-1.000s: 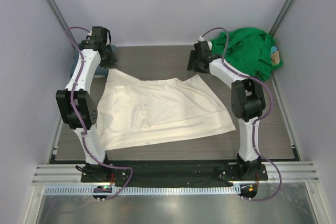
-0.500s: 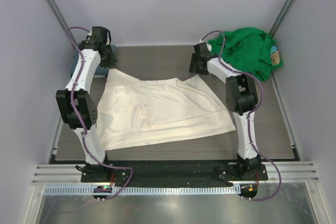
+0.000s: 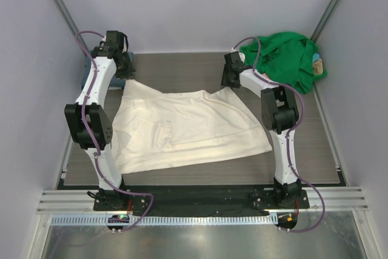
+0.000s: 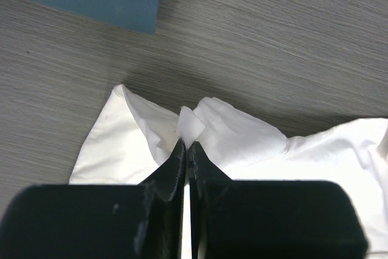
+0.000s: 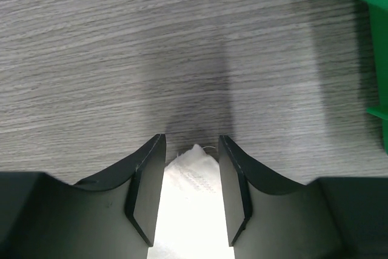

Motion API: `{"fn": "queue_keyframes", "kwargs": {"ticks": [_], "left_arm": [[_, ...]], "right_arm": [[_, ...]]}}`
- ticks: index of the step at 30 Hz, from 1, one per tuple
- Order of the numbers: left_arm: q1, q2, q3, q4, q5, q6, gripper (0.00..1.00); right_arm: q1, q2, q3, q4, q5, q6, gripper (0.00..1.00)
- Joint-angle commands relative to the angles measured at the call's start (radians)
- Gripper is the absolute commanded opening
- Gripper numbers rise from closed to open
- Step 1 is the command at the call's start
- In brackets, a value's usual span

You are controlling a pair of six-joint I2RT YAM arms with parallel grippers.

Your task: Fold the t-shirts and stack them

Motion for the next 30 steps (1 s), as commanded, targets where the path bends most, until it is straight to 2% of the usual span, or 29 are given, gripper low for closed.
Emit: {"fn": "queue_keyframes", "kwargs": {"ticks": [1, 9, 10, 13, 23, 30], "left_arm": [[0.0, -0.003, 0.012, -0.002, 0.007, 0.01, 0.0], [0.0, 0.003, 0.012, -0.002, 0.005, 0.01, 0.0], [0.0, 0.003, 0.012, -0.002, 0.007, 0.01, 0.0], [0.0, 0.006, 0.01, -0.002, 0.006, 0.011, 0.0], [-0.005, 0.036, 0.013, 0.051, 0.117, -0.015, 0.0], [-0.005, 0.15, 0.194, -0.035, 0.153, -0.03, 0.0]], "right_arm": [[-0.002, -0.033, -0.059, -0.017, 0.019, 0.019, 0.44], [-0.002, -0.03, -0.09, -0.003, 0.014, 0.019, 0.21], [-0.002, -0.026, -0.09, -0.002, 0.011, 0.018, 0.14], [-0.002, -0.021, -0.087, 0.0, 0.013, 0.016, 0.01], [-0.045, -0.088, -0.01, -0.002, 0.002, 0.016, 0.01], [-0.148, -0.141, 0.047, -0.017, -0.064, 0.051, 0.01]]}}
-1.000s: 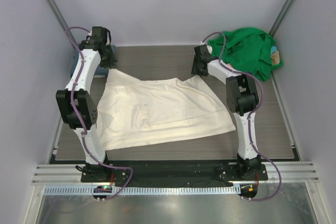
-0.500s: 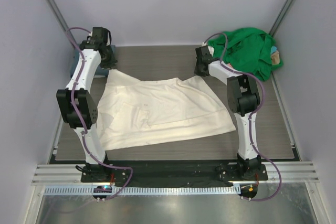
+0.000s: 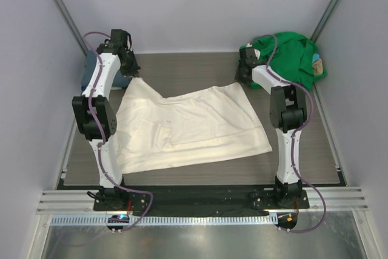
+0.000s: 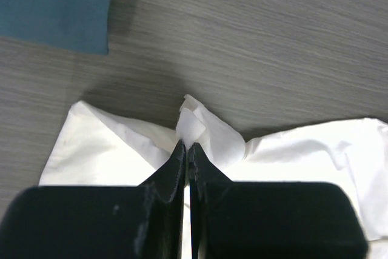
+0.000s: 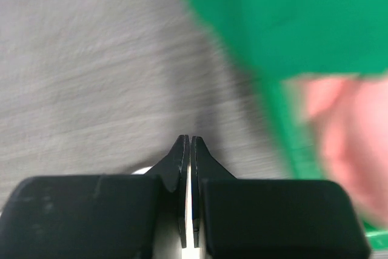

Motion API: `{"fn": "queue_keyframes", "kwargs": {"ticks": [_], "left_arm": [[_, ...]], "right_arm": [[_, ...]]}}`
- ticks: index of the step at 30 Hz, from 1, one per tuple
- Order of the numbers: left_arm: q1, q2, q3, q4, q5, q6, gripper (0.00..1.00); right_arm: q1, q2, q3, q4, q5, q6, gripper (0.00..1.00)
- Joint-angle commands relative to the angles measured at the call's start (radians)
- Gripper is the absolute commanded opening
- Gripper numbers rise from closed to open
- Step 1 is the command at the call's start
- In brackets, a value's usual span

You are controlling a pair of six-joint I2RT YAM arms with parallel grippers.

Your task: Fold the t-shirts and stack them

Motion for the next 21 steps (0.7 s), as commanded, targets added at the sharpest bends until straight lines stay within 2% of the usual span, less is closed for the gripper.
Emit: {"fn": "queue_keyframes", "kwargs": {"ticks": [1, 11, 17, 21], "left_arm": [[-0.003, 0.017, 0.08, -0.026, 0.042, -0.01, 0.0], [-0.003, -0.037, 0.062, -0.035, 0.007, 0.018, 0.0], [-0.003, -0.175, -0.079, -0.007, -0.008, 0.027, 0.0], [-0.003, -0.288, -0.235, 0.024, -0.016, 0.02, 0.0]], "right_arm": [[-0.061, -0.115, 0.055, -0.002, -0.037, 0.022, 0.01], [-0.073, -0.163, 0.015, 0.001, -0.104, 0.036, 0.01], [-0.073, -0.246, -0.065, 0.009, -0.12, 0.051, 0.01], [-0.075, -0.356, -0.17, 0.035, -0.127, 0.06, 0.01]]}}
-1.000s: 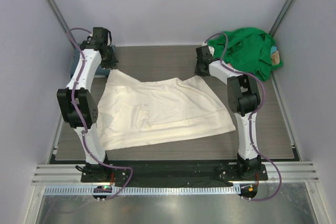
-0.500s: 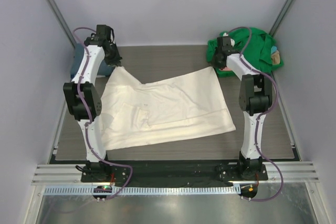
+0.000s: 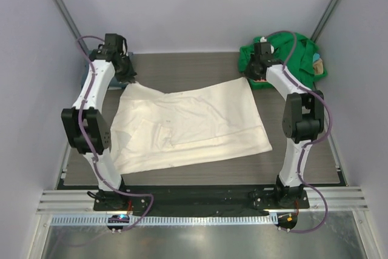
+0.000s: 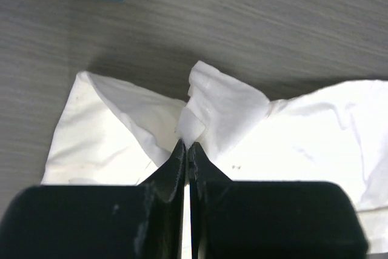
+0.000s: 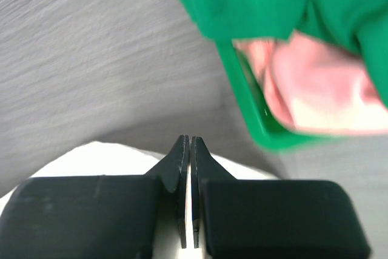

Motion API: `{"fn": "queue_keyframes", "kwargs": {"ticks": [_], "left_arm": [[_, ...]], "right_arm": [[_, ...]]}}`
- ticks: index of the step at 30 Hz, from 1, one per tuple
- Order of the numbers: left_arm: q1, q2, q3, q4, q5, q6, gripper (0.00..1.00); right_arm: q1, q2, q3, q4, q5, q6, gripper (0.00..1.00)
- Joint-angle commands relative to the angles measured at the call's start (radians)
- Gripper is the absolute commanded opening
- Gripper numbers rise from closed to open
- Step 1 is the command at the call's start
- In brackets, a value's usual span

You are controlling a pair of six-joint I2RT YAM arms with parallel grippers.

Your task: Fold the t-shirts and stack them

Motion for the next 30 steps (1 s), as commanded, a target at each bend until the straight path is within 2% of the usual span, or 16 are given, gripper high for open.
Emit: {"fn": "queue_keyframes", "kwargs": {"ticks": [1, 11, 17, 30], "left_arm": [[-0.003, -0.164, -0.099, 0.043, -0.017, 0.015, 0.0], [-0.01, -0.506, -0.492, 0.101, -0.056, -0.028, 0.0], [-0.011, -0.672, -0.662, 0.106, -0.078, -0.063, 0.0], [-0.013, -0.888, -0.811, 0.05, -0.095, -0.1, 0.0]], "right_arm": [[0.002, -0.156, -0.077, 0.061, -0.017, 0.02, 0.01], [-0.045, -0.415, -0.418, 0.128, -0.018, 0.046, 0.01], [-0.096, -0.541, -0.542, 0.151, -0.031, 0.061, 0.01], [-0.124, -0.68, -0.682, 0.149, -0.097, 0.066, 0.01]]}}
